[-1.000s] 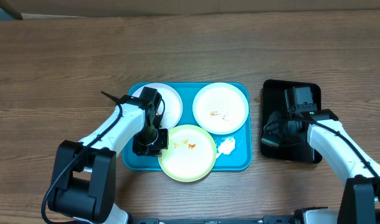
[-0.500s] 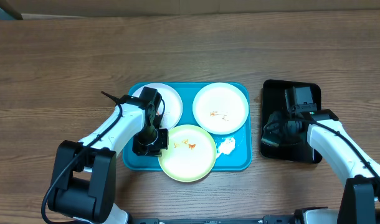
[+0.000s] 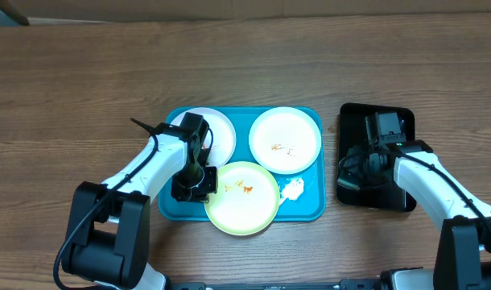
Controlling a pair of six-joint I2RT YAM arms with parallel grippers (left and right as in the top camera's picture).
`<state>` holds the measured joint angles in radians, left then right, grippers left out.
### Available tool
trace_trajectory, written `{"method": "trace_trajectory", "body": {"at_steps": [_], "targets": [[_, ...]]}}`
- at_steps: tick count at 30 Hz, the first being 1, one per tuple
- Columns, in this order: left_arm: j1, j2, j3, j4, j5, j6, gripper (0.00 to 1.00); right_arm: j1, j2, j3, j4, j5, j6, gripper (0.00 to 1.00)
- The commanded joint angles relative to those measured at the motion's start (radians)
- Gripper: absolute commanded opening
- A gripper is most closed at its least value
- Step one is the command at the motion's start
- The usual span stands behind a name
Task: Clean dirty plates on tray and stack at the side
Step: 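Lower the right gripper into the black tray and grasp the green sponge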
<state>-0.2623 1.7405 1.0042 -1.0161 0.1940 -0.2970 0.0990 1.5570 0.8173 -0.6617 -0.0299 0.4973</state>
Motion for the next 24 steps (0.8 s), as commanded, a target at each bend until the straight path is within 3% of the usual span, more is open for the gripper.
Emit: {"method": "trace_trajectory", "body": {"at_steps": [1, 7, 13, 16, 24], "targets": [[-0.008, 0.006, 0.019, 0.004, -0.010, -0.007, 0.04, 0.005, 0.006, 0.006, 0.003, 0.003, 0.005, 0.41], [-0.008, 0.006, 0.019, 0.004, -0.010, -0.007, 0.04, 0.005, 0.006, 0.006, 0.002, 0.003, 0.005, 0.24], [-0.008, 0.006, 0.019, 0.004, -0.009, -0.007, 0.04, 0.005, 0.006, 0.006, -0.006, 0.018, 0.005, 0.20], [-0.008, 0.006, 0.019, 0.004, -0.010, -0.007, 0.04, 0.005, 0.006, 0.006, -0.024, 0.023, 0.005, 0.10], [-0.007, 0.006, 0.019, 0.003, -0.010, -0.007, 0.04, 0.005, 0.007, 0.004, -0.037, 0.055, 0.006, 0.07]]}}
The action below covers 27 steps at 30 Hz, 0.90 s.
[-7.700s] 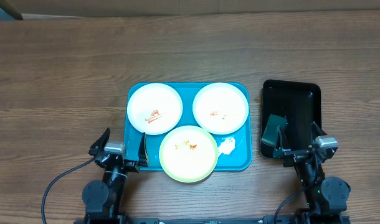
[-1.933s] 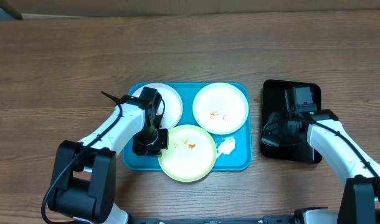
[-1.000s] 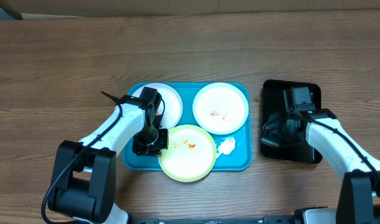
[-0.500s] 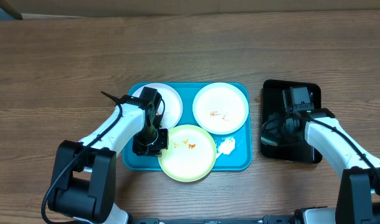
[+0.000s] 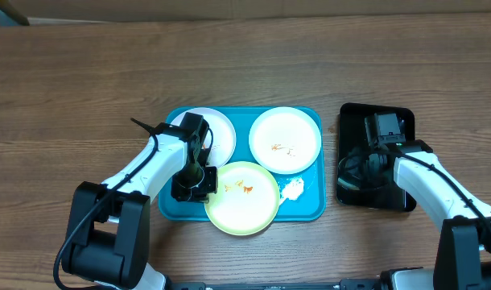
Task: Clean dirty plates on tray and stack at the side
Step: 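Lower the right gripper into the black tray and grasp the green sponge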
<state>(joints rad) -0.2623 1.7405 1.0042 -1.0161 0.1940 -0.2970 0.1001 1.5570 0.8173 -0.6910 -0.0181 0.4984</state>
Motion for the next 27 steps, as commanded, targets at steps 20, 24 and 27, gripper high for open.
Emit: {"method": "trace_trajectory", "body": {"at_steps": [20, 24, 27], "targets": [[-0.008, 0.006, 0.019, 0.004, -0.010, -0.007, 0.04, 0.002, -0.031, 0.083, -0.064, 0.044, -0.017, 0.04], [-0.008, 0.006, 0.019, 0.004, -0.009, -0.007, 0.04, 0.002, -0.062, 0.204, -0.148, 0.045, -0.039, 0.04], [-0.008, 0.006, 0.019, 0.004, -0.009, -0.007, 0.04, 0.002, -0.082, 0.260, -0.183, 0.059, -0.042, 0.04]]}}
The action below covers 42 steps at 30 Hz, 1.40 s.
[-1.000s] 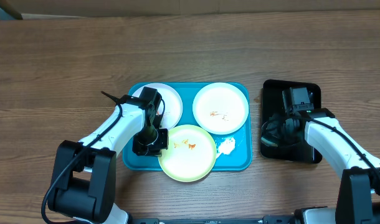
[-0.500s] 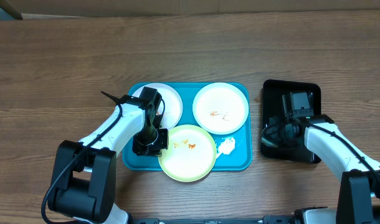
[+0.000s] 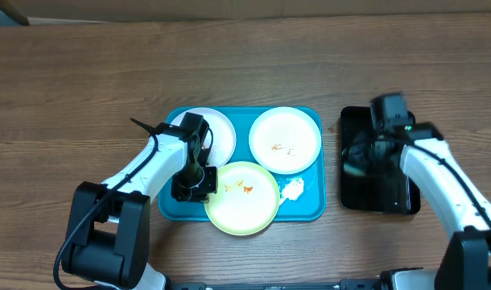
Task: Clean dirty plates on tray and stack at the side
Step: 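Lower the right gripper into the black tray and grasp the green sponge, then carry the sponge with the right gripper onto the yellow plate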
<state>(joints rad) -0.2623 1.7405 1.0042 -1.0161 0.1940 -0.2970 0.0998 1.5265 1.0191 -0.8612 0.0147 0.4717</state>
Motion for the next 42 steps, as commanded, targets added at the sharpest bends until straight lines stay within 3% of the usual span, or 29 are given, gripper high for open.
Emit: {"method": "trace_trajectory", "body": {"at_steps": [1, 9, 13, 16, 24, 42], "targets": [[-0.008, 0.006, 0.019, 0.004, -0.009, -0.007, 0.04, 0.003, -0.055, 0.063, -0.016, 0.025, -0.015, 0.04], [-0.008, 0.006, 0.019, 0.021, 0.012, -0.006, 0.04, 0.003, -0.059, 0.063, -0.054, -0.089, -0.129, 0.04], [-0.008, 0.006, 0.019, 0.028, 0.036, -0.006, 0.04, 0.008, -0.058, 0.063, -0.061, -0.413, -0.324, 0.04], [-0.008, 0.006, 0.019, 0.035, 0.036, -0.006, 0.04, 0.039, -0.058, 0.063, -0.087, -0.530, -0.368, 0.04], [-0.008, 0.006, 0.019, 0.057, 0.136, 0.010, 0.04, 0.244, -0.040, 0.058, -0.048, -0.532, -0.362, 0.04], [-0.008, 0.006, 0.019, 0.045, 0.128, 0.012, 0.04, 0.614, 0.177, 0.032, 0.264, -0.456, -0.113, 0.04]]}}
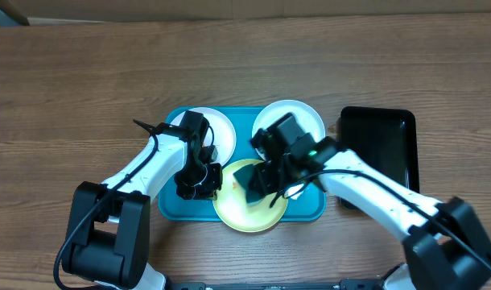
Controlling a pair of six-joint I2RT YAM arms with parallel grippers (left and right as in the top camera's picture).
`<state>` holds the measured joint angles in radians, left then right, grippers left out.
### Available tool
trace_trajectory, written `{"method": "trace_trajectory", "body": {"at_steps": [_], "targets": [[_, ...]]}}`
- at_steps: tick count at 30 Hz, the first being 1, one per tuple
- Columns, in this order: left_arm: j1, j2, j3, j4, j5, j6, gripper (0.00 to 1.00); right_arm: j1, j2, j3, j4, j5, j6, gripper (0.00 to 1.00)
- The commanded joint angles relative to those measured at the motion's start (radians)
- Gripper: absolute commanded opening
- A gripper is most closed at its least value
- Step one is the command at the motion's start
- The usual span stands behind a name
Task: Clean dirty plates on tray and stack at the side
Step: 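Carry the sponge with the right gripper onto the yellow plate, then scrub the yellow plate with the sponge while the left gripper holds it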
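A yellow-green plate lies at the front of the blue tray. My left gripper sits at the plate's left rim and looks shut on it. My right gripper is over the middle of this plate, shut on a dark green sponge that rests on or just above the plate. Two white plates lie at the back of the tray: the left one is half under my left arm, and the right one is mostly covered by my right arm.
A black tray stands right of the blue tray with nothing showing in it. The right arm stretches from the front right corner across the blue tray's right half. Bare wooden table surrounds both trays.
My right gripper was raised over the black tray; now it is over the yellow-green plate with a dark green sponge in it. The left gripper and the plate shifted slightly to the right.
For the first two moments my left gripper stayed at the yellow-green plate's left rim and my right gripper was low in the black tray. Then the right gripper stood higher over that tray. Now it holds the sponge on the plate, and the black tray shows bare.
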<state>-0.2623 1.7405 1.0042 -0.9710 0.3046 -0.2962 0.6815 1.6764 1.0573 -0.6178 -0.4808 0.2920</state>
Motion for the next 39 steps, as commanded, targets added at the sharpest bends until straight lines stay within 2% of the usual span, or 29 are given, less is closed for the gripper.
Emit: {"method": "trace_trajectory", "body": {"at_steps": [1, 9, 15, 23, 27, 39], "targets": [[-0.008, 0.006, 0.019, 0.000, 0.018, 0.011, 0.04, 0.044, 0.043, -0.006, 0.033, 0.049, 0.082, 0.04], [-0.008, 0.006, 0.019, 0.005, 0.018, 0.011, 0.04, 0.093, 0.136, -0.006, 0.175, 0.057, 0.106, 0.04], [-0.008, 0.006, 0.019, 0.005, 0.018, 0.011, 0.04, 0.093, 0.137, -0.006, 0.217, 0.206, 0.154, 0.04], [-0.008, 0.006, 0.019, 0.004, 0.018, 0.011, 0.04, 0.091, 0.139, -0.006, 0.140, 0.272, 0.159, 0.04], [-0.008, 0.006, 0.019, 0.004, 0.018, 0.011, 0.04, 0.077, 0.139, -0.006, 0.053, 0.365, 0.226, 0.04], [-0.008, 0.006, 0.019, 0.000, -0.001, 0.011, 0.04, 0.034, 0.139, 0.017, -0.096, 0.383, 0.256, 0.04]]}}
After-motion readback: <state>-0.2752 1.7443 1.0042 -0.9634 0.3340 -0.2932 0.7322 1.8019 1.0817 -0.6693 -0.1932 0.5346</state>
